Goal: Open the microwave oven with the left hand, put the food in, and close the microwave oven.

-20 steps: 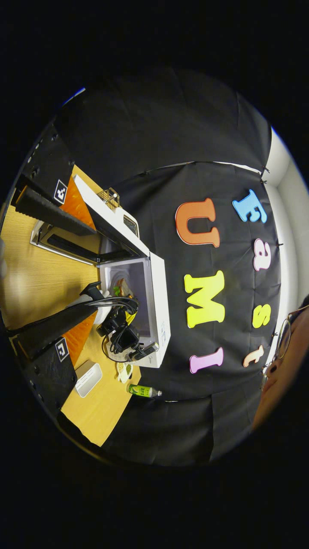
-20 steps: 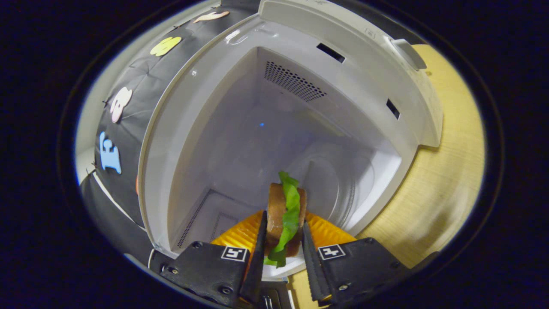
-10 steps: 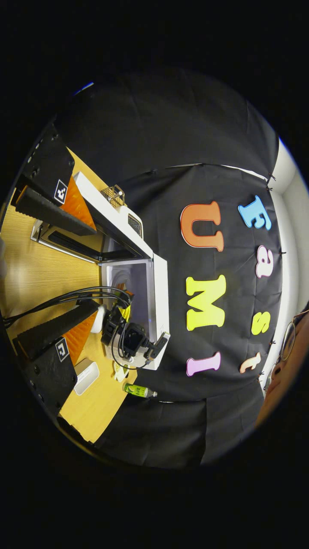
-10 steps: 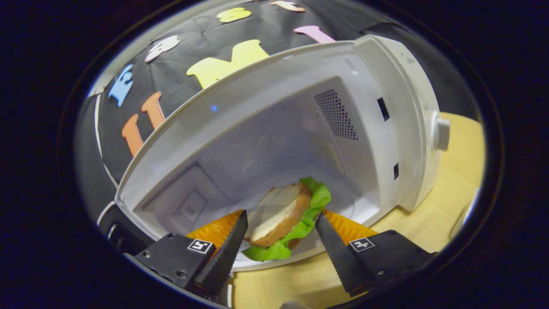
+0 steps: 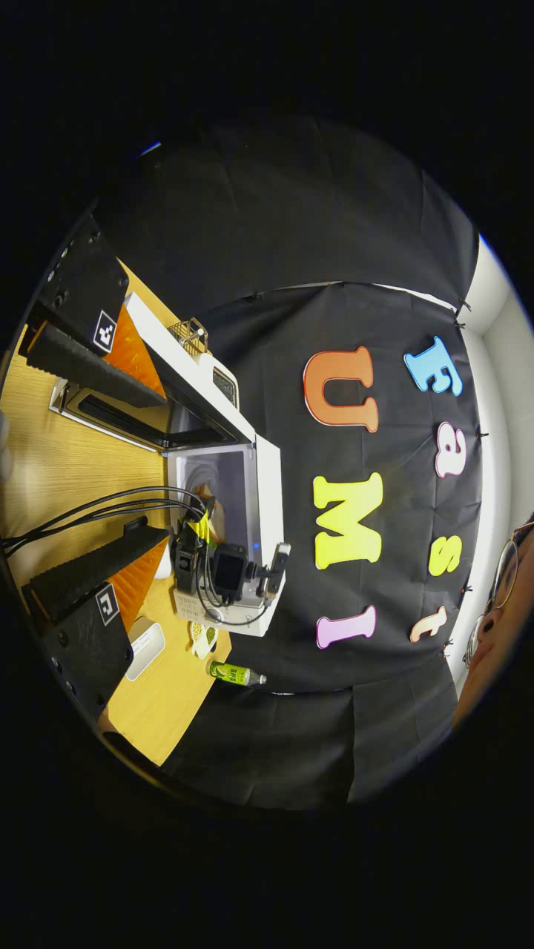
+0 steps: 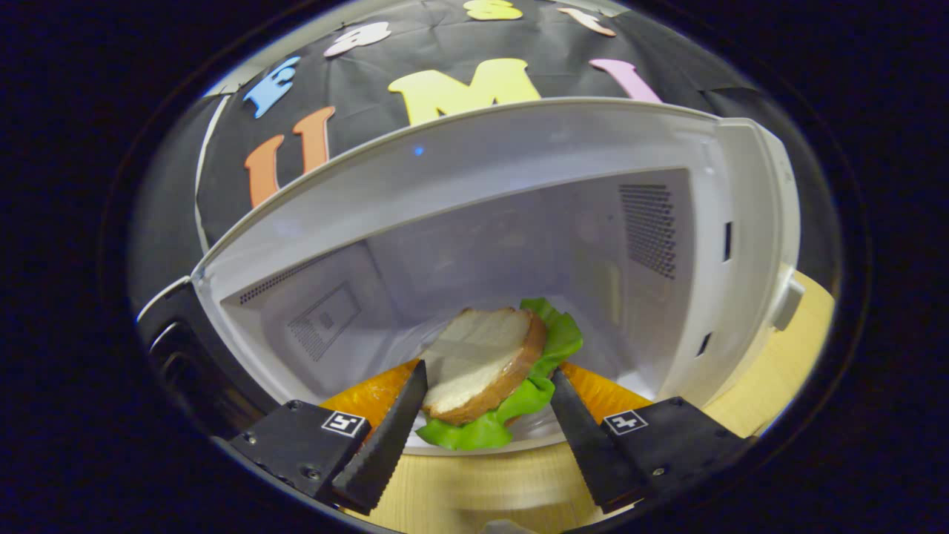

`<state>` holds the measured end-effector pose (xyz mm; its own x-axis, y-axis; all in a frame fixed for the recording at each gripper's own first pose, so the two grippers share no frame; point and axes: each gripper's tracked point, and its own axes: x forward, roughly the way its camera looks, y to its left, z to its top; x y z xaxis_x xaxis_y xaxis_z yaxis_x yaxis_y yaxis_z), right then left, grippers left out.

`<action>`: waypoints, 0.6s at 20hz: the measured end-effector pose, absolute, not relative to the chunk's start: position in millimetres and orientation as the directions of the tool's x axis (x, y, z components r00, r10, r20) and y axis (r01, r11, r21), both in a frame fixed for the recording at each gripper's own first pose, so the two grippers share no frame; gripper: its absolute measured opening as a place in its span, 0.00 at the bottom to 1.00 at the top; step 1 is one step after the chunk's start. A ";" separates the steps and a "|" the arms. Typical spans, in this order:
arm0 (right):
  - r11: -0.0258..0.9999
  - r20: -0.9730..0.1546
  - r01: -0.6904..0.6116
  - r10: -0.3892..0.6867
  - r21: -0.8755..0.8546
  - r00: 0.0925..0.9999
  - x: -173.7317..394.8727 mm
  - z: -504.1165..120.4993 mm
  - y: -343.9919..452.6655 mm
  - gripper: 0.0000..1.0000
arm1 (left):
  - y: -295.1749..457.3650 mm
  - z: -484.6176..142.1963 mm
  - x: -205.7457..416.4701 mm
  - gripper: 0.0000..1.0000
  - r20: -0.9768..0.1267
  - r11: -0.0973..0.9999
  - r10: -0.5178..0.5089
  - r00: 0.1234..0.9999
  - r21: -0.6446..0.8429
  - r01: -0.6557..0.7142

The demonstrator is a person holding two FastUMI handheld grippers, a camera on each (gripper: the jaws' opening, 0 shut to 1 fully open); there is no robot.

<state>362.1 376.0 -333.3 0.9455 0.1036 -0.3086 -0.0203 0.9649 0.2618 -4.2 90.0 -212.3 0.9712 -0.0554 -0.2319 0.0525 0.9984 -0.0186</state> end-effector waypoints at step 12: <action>0.981 -0.224 -0.045 0.088 0.191 0.971 308.1 -274.8 318.8 0.92 | 86.8 -190.6 -2.8 0.97 -0.195 0.999 -0.050 0.979 -0.013 0.048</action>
<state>308.1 318.8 -274.8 0.9707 0.0879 -0.2237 -0.0447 0.9805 0.1911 -2.8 86.8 -190.6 0.9795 -0.0497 -0.1954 0.0481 0.9988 -0.0126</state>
